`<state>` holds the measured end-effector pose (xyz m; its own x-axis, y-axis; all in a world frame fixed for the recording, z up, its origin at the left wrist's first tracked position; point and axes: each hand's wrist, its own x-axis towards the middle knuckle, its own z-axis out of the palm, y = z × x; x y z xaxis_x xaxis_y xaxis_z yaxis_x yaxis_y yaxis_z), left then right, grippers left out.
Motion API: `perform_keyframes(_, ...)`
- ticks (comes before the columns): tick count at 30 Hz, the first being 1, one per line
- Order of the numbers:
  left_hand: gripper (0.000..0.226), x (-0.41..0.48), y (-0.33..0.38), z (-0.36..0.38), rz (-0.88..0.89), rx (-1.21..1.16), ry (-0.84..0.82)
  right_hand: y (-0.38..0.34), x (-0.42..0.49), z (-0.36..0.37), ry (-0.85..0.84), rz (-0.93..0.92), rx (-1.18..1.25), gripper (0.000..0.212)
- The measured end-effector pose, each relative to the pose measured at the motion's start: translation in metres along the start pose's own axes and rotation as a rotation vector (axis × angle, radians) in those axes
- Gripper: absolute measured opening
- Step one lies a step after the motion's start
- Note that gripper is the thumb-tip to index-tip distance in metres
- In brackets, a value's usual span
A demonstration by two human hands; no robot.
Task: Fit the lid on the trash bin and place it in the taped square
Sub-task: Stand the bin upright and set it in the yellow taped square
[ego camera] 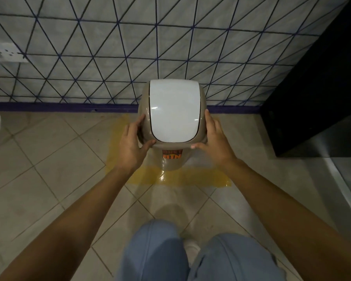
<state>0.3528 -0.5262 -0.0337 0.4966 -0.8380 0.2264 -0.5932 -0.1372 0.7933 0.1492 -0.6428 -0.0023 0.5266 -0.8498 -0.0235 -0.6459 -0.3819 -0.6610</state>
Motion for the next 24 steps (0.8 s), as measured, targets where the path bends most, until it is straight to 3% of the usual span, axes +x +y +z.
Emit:
perform_keyframes(12, 0.109, 0.06, 0.001, 0.011, -0.07, -0.169, -0.142, 0.01, 0.06, -0.008, 0.032, 0.004, 0.139, 0.116)
perform_keyframes(24, 0.099, 0.096, -0.003, 0.027, -0.096, -0.226, -0.104, 0.017, 0.101, -0.004, 0.035, 0.053, 0.255, 0.107)
